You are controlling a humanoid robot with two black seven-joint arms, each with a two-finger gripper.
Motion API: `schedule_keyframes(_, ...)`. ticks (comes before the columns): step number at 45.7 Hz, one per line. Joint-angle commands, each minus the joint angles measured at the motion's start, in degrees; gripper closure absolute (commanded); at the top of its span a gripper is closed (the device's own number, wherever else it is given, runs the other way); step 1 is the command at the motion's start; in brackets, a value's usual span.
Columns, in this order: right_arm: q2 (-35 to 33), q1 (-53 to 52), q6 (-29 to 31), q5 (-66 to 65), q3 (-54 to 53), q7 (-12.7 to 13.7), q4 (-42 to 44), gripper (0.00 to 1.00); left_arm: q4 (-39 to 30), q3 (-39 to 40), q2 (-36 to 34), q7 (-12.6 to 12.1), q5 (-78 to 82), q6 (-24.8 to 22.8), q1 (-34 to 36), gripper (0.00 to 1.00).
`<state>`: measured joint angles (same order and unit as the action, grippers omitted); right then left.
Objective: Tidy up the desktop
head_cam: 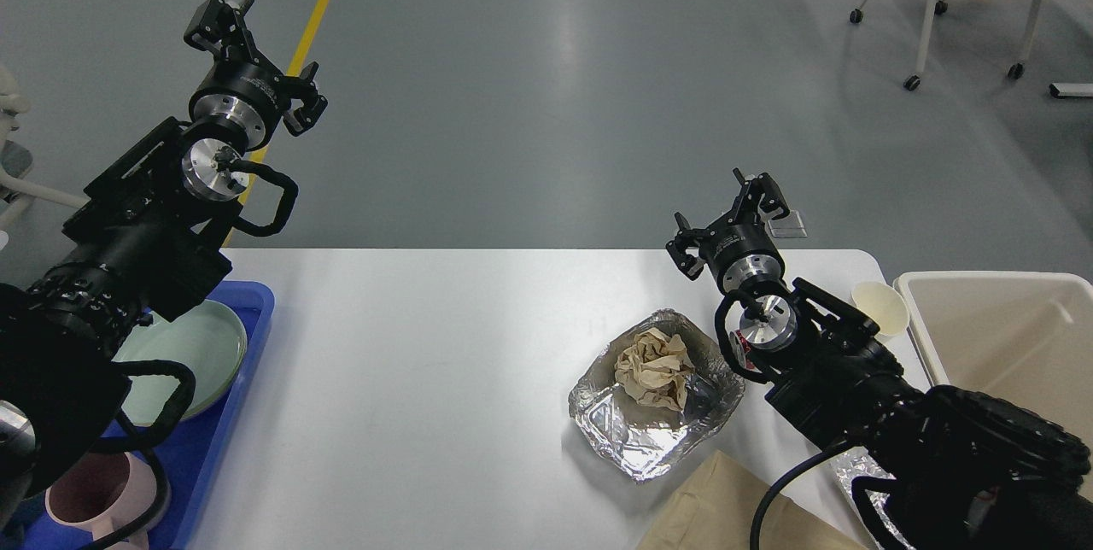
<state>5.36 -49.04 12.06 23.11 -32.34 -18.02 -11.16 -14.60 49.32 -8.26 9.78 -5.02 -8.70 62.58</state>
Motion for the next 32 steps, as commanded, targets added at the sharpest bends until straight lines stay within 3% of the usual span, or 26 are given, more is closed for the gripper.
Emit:
schedule_keyframes(1, 0.0, 0.0, -0.02, 0.0, 0.0, 0.0, 0.0, 0.0, 0.09, 1.48, 1.32, 2.34, -0.61, -0.09, -2.11, 0.0)
schedule_keyframes(10, 0.0, 0.0, -0.02, 0.0, 0.0, 0.0, 0.0, 0.0, 0.09, 1.65, 1.4, 7.97, -0.61, -0.09, -5.98, 0.0)
schedule_keyframes(20, 0.0, 0.0, 0.07, 0.0, 0.0, 0.0, 0.0, 0.0, 0.01, 1.39, 2.28, 9.46, -0.52, -0.44, -10.54, 0.0)
schedule_keyframes(28, 0.0, 0.0, -0.02, 0.0, 0.0, 0.0, 0.0, 0.0, 0.01, 0.51, 3.77, 13.86, -0.34, -1.85, -12.04, 0.0)
schedule_keyframes(32, 0.0, 0.0, -0.02, 0.0, 0.0, 0.0, 0.0, 0.0, 0.01, 0.6, 5.09, 17.45, -0.34, -1.94, -12.13, 0.0)
